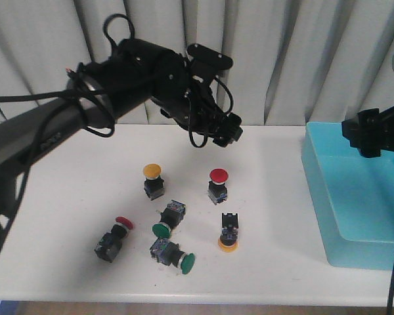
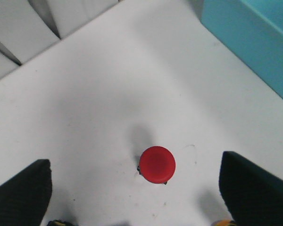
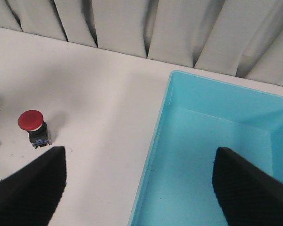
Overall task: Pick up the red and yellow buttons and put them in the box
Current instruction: 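Reach the left gripper down over the red-capped button farthest back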
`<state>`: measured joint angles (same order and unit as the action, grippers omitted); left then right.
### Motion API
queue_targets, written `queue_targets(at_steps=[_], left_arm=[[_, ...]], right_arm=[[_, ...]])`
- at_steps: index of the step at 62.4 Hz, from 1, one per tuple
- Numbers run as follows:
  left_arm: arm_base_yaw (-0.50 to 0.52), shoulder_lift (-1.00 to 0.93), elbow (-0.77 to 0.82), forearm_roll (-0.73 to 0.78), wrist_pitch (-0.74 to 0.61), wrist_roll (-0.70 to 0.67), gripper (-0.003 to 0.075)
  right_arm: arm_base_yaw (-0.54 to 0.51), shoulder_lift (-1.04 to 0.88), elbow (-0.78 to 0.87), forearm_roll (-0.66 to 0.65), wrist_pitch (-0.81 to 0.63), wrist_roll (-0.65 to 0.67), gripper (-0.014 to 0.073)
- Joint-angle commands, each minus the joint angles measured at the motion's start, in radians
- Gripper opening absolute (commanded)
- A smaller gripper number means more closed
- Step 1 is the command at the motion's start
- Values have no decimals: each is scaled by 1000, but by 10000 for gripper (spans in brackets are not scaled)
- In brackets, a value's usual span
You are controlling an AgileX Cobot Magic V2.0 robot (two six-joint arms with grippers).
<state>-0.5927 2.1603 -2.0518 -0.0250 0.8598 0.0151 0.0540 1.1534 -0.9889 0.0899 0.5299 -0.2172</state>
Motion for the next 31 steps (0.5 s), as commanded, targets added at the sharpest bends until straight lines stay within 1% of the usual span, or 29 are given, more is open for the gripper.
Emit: queue_targets(at_steps=[1, 21, 31], left_arm=[[-14, -17, -56, -7, -57, -22, 678], [-25, 79, -55, -7, -66, -15, 671], [-25, 115, -55, -44, -94, -15, 663]], right_arm=[[0, -17, -35, 2, -77, 8, 596], [0, -17, -35, 21, -84, 14, 594], [0, -17, -35, 21, -76, 14, 594]])
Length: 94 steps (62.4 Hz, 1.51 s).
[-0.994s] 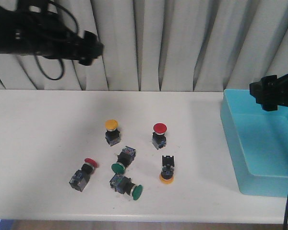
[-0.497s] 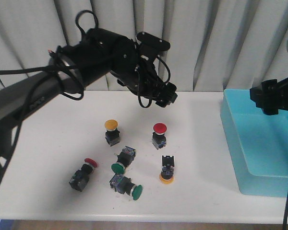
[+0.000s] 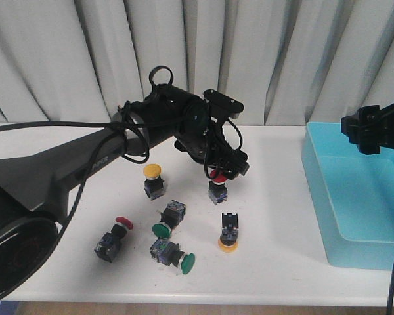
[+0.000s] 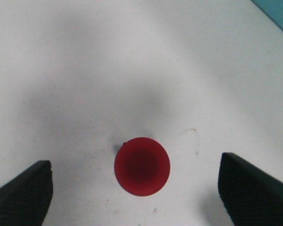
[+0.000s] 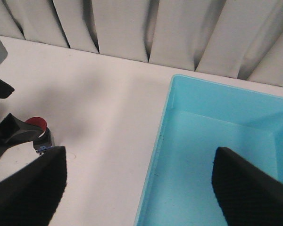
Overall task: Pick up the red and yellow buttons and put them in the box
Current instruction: 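Reach the left gripper down over the red-capped button farthest back, then close the left gripper on the red cap and lift it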
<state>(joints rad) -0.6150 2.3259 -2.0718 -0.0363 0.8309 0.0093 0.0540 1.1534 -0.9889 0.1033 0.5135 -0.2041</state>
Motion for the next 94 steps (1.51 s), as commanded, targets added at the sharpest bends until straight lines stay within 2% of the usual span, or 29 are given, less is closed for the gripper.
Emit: queue_targets(at_steps=[1, 34, 45, 59, 75, 76, 79, 82, 94], left_arm=[[-3, -49, -35, -34, -68, -9, 663], [-3, 20, -35, -14, -81, -9, 624], [-3, 23, -35, -14, -92, -9, 573], [-2, 23, -35, -12, -129, -9, 434], [-1, 23, -35, -13, -133, -9, 210], [-1, 23, -35, -13, -141, -9, 49], [-1, 23, -40, -13, -140, -9, 11], [-1, 23, -50, -13, -135, -9, -9], [-1, 11, -156, -13, -46, -9, -8]], right_arm=[[0, -17, -35, 8, -59, 1, 594], [0, -17, -35, 10, -47, 1, 594], [0, -17, -35, 10, -44, 0, 594], [0, -17, -35, 10, -40, 0, 594], [0, -17, -35, 10, -35, 0, 594], [0, -17, -35, 10, -32, 0, 594], [0, -17, -35, 10, -30, 0, 594], [0, -17, -35, 10, -29, 0, 594], [0, -17, -35, 9, -24, -6, 594]])
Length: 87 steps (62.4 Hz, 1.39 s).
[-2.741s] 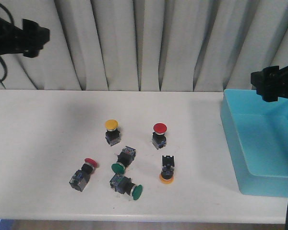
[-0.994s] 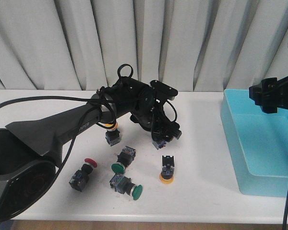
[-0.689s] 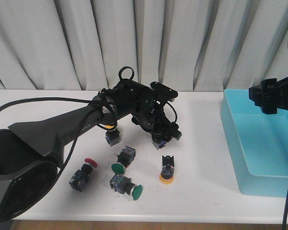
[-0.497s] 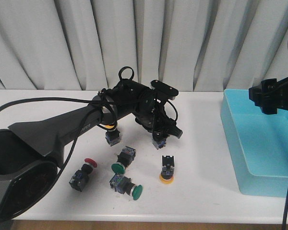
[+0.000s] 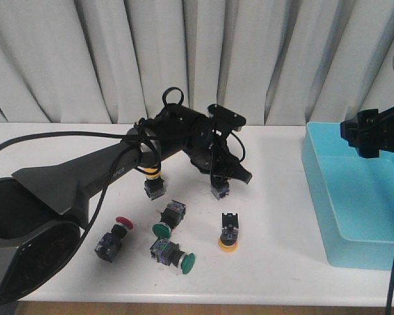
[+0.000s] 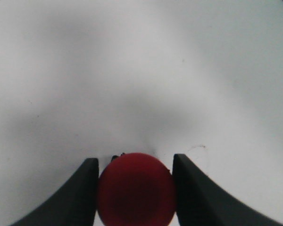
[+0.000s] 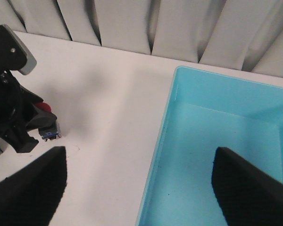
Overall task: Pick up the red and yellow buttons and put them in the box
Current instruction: 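Close the left gripper on the red cap and lift it, then carry the red button up toward the right gripper and hand it over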
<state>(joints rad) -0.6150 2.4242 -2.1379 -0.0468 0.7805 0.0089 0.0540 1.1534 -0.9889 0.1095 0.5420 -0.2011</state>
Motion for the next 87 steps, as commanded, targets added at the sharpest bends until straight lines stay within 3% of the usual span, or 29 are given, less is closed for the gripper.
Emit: queue_targets(at_steps=[1, 14, 26, 39, 59, 67, 87], left_arm=[[-1, -90, -107, -3, 15, -9, -8], [-1, -195, -181, -49, 74, -9, -8], [2, -334, -174, -195, 119, 27, -8], [8, -483, -106, -270, 98, 25, -8], [8, -598, 21, -404, 112, 16, -8], [8, -598, 22, -456, 88, 16, -7], [8, -582, 22, -595, 74, 16, -7]], right_arm=[[0, -17, -35, 3, -53, -11, 594], [5, -17, -35, 3, -69, -69, 594], [116, -17, -35, 0, -99, -195, 594], [264, -17, -35, -1, -148, -287, 594], [289, -17, -35, 14, -230, -332, 594], [289, -17, -35, 69, -238, -369, 594], [289, -17, -35, 316, -245, -635, 594]])
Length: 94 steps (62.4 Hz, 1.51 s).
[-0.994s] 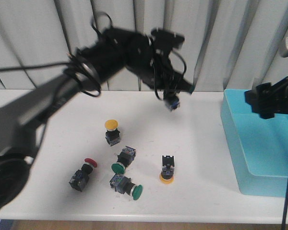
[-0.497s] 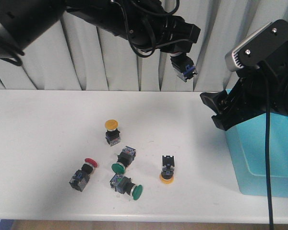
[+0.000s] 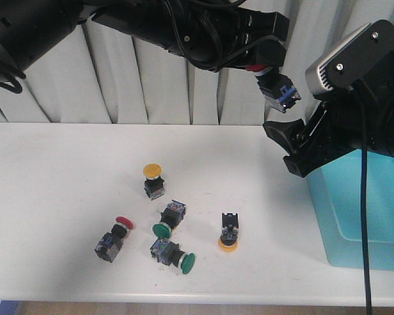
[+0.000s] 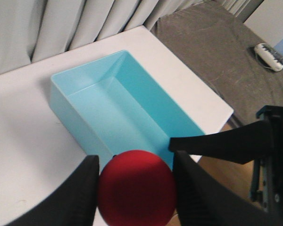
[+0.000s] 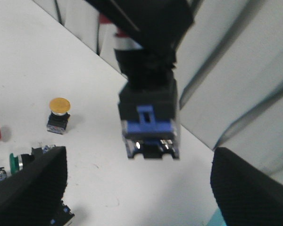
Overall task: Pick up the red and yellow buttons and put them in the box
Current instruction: 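Carry the red button up toward the right gripper and hand it over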
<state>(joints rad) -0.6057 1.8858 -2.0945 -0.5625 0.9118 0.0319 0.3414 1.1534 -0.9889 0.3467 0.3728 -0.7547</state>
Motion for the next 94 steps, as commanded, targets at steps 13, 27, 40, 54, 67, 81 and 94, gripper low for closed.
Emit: queue_targets(at_steps=[13, 27, 40, 54, 67, 81, 94], left_arm=[[-2, -26, -22, -100, -28, -7, -7], [-2, -28, -22, -106, -27, -7, -7], [-2, -28, -22, -160, -26, -6, -7], [-2, -28, -22, -160, -8, -6, -6], [-6, -28, -22, -159, 4, 24, -2], [-22, -28, -22, -159, -4, 104, 83], [-32, -28, -22, -159, 14, 188, 345]], right_arm=[[1, -17, -35, 133, -97, -155, 593], [1, -12, -35, 133, -115, -156, 566], [1, 34, -35, 135, -115, -156, 451], [1, 41, -35, 159, -137, -157, 204], [1, 41, -35, 159, -143, -157, -12], [1, 41, -35, 159, -143, -157, -7], [0, 41, -35, 159, -143, -156, -6]])
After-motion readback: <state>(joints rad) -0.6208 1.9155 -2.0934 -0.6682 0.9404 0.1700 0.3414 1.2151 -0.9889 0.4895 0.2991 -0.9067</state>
